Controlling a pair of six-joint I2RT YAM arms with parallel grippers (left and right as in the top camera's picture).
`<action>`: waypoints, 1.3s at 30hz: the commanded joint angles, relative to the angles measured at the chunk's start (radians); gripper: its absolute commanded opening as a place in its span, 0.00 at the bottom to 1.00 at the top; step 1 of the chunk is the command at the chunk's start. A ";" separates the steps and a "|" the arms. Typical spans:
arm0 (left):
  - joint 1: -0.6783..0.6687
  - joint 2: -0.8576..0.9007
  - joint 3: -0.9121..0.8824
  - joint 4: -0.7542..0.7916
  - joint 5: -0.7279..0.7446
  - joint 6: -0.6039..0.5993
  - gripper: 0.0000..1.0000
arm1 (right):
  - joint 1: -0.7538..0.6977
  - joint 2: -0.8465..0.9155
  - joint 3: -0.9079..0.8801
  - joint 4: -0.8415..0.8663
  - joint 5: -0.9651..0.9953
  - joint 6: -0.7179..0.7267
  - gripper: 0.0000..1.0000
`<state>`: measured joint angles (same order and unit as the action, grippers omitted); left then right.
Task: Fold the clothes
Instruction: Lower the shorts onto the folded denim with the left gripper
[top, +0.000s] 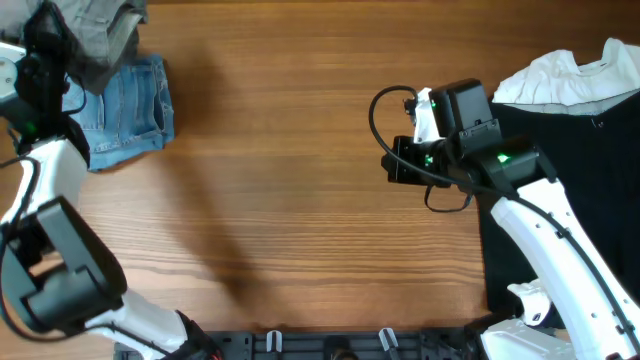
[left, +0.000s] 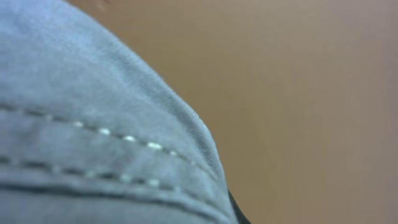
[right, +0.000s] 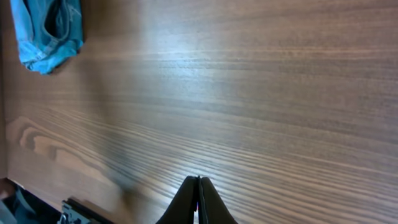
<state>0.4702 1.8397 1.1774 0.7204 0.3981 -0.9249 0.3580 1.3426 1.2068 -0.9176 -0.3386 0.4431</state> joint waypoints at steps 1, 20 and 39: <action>-0.021 0.082 0.050 0.043 -0.013 -0.030 0.04 | 0.001 0.002 0.006 -0.012 0.014 -0.014 0.05; -0.090 0.094 0.160 0.076 -0.012 -0.070 0.04 | 0.001 0.002 0.006 -0.019 0.026 -0.023 0.05; -0.064 0.095 0.161 -0.281 0.082 0.069 0.04 | 0.001 0.002 0.004 -0.023 0.029 -0.025 0.06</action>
<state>0.3634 1.9598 1.3159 0.4961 0.4122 -0.9257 0.3580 1.3426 1.2068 -0.9390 -0.3313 0.4397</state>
